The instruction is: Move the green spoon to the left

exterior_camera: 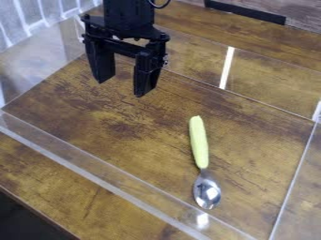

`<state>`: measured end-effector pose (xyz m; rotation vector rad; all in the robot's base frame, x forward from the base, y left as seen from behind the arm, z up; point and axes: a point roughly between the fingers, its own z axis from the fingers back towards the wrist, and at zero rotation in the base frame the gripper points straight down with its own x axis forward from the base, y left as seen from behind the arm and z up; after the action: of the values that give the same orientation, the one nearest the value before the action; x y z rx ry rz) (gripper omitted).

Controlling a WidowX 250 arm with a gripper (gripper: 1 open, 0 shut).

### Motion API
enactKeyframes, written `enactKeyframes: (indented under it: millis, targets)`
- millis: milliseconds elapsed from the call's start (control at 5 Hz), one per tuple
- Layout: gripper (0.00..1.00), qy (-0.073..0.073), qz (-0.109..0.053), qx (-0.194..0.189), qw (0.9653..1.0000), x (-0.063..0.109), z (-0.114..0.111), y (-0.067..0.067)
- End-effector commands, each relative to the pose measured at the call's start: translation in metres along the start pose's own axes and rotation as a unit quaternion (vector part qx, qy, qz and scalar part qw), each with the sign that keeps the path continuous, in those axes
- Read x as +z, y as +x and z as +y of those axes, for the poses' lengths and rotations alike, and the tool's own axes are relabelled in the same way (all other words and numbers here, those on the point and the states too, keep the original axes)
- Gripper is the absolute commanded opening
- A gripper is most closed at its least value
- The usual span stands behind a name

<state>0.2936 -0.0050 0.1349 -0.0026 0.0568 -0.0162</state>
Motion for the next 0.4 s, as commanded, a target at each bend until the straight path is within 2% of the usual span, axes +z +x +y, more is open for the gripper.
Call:
enactKeyframes:
  millis: [0,200]
  targets:
    - [1.0,-0.003,0.021,0.002,0.9998,-0.015,-0.002,-0.003]
    - [1.0,-0.007,0.037,0.009,0.9993,-0.027,-0.006,-0.004]
